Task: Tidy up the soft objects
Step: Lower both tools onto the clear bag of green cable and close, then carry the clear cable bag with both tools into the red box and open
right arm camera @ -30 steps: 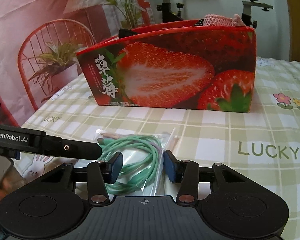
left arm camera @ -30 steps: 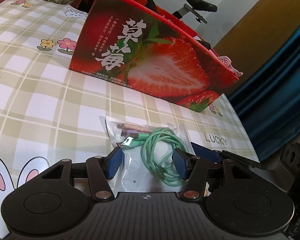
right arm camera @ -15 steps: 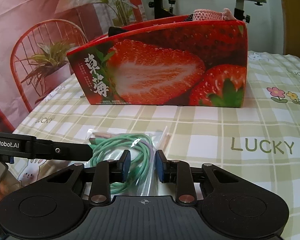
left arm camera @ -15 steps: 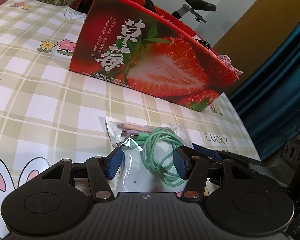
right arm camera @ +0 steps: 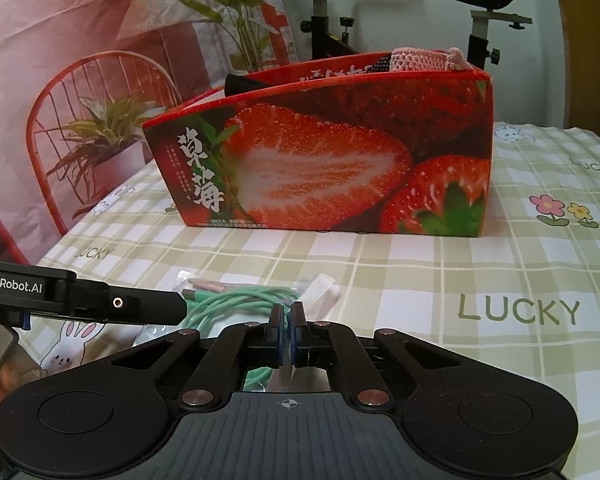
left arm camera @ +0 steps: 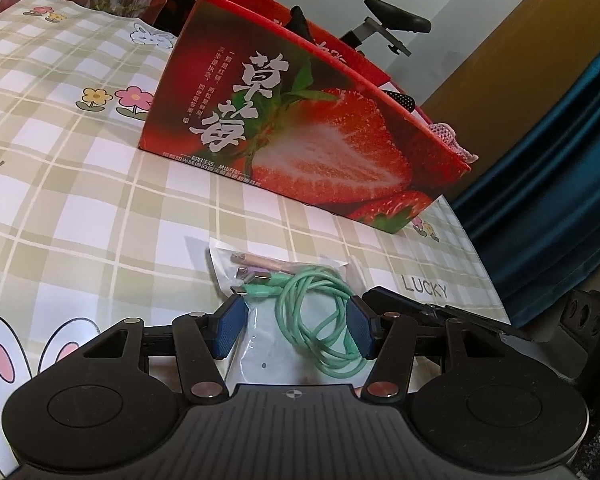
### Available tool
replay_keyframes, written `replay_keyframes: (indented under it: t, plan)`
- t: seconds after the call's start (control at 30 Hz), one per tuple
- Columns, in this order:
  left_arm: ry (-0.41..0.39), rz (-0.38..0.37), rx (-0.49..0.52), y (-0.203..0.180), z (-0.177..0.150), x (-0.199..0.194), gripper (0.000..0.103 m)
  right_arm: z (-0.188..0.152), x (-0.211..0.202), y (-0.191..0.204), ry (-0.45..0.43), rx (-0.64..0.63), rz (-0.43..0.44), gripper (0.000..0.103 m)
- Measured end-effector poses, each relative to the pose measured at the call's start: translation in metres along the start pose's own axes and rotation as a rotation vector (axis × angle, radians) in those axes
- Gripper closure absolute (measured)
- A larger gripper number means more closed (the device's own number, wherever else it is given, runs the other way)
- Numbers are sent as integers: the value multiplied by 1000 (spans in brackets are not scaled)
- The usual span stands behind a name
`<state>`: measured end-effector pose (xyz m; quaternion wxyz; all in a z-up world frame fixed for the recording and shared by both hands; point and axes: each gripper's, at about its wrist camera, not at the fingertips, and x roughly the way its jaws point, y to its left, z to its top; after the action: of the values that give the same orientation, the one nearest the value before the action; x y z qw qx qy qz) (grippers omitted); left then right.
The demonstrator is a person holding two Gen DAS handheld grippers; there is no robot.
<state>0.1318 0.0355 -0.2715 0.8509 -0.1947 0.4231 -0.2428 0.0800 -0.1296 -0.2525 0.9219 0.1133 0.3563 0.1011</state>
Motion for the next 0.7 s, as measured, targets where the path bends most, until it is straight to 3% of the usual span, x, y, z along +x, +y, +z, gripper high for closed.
replay_keyframes:
  t: [0.5,0.7]
  plan:
    - [5,-1,5,0,-1,1,45,-2,0,0,5,4,3,100]
    - [-25,-23,3,-1,1,-4,45,1,-6,0,-32,7,10,100]
